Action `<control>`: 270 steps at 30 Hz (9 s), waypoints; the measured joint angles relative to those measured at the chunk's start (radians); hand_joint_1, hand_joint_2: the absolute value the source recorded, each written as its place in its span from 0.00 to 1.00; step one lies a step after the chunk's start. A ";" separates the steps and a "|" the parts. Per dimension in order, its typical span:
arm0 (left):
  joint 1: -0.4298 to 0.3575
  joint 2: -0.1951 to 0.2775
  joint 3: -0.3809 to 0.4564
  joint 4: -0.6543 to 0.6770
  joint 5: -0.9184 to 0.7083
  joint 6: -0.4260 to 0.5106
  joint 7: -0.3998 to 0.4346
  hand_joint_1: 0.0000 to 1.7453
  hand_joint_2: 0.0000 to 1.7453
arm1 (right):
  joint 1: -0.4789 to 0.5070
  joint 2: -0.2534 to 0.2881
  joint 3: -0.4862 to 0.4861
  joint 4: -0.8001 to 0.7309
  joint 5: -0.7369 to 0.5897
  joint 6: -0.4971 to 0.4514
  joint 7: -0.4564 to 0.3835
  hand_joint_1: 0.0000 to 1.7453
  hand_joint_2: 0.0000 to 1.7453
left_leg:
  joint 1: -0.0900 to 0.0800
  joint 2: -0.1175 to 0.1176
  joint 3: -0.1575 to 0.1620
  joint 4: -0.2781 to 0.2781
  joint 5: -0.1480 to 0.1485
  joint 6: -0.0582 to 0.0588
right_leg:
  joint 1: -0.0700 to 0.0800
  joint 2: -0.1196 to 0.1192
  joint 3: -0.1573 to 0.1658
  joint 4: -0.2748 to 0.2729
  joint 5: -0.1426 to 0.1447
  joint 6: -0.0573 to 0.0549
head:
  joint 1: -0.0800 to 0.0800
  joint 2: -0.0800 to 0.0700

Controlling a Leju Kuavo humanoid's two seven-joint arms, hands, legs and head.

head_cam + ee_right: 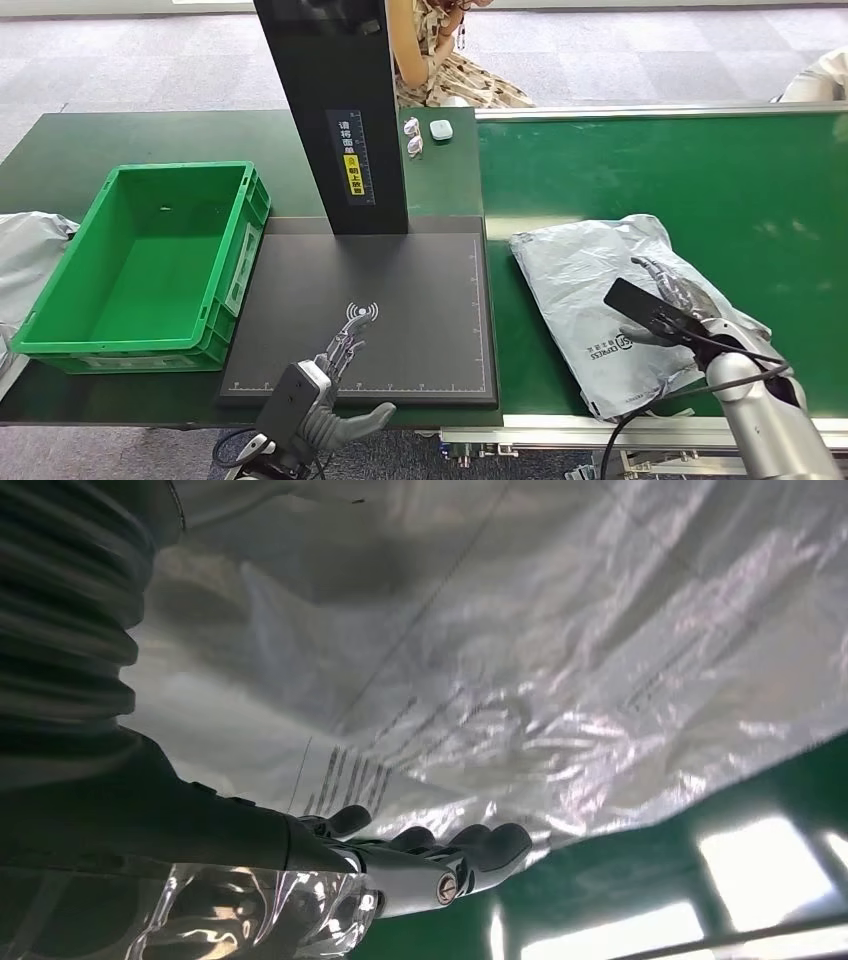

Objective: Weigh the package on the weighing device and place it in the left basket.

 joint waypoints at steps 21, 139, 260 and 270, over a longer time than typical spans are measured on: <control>-0.063 0.009 -0.001 0.041 0.030 -0.019 0.016 0.00 1.00 | -0.008 -0.095 0.308 0.012 -0.079 0.239 0.070 0.03 1.00 | 0.000 0.000 0.001 0.000 0.000 0.000 | 0.000 0.000 0.000 0.000 0.000 0.000 | 0.000 0.000; 0.038 -0.123 0.332 -0.463 -0.131 0.721 -0.510 0.00 1.00 | -0.481 0.529 0.859 0.337 -0.504 0.174 0.079 0.00 1.00 | 0.001 -0.001 0.000 0.000 0.005 -0.005 | 0.002 -0.001 -0.002 0.003 0.002 -0.003 | 0.000 0.000; -0.299 0.163 -0.155 0.232 -0.909 0.054 0.144 1.00 1.00 | -0.067 0.452 0.287 -0.270 -0.978 -0.205 -0.267 0.00 1.00 | 0.000 -0.006 0.003 0.000 0.010 -0.002 | 0.001 -0.006 0.004 0.002 0.007 0.000 | 0.000 0.000; -0.275 0.135 -0.124 0.212 -0.839 0.138 0.107 1.00 1.00 | -0.057 0.444 0.287 -0.274 -0.972 -0.210 -0.264 0.00 1.00 | 0.000 -0.005 -0.001 0.000 0.010 -0.002 | 0.001 -0.005 -0.001 0.002 0.006 0.000 | 0.000 0.000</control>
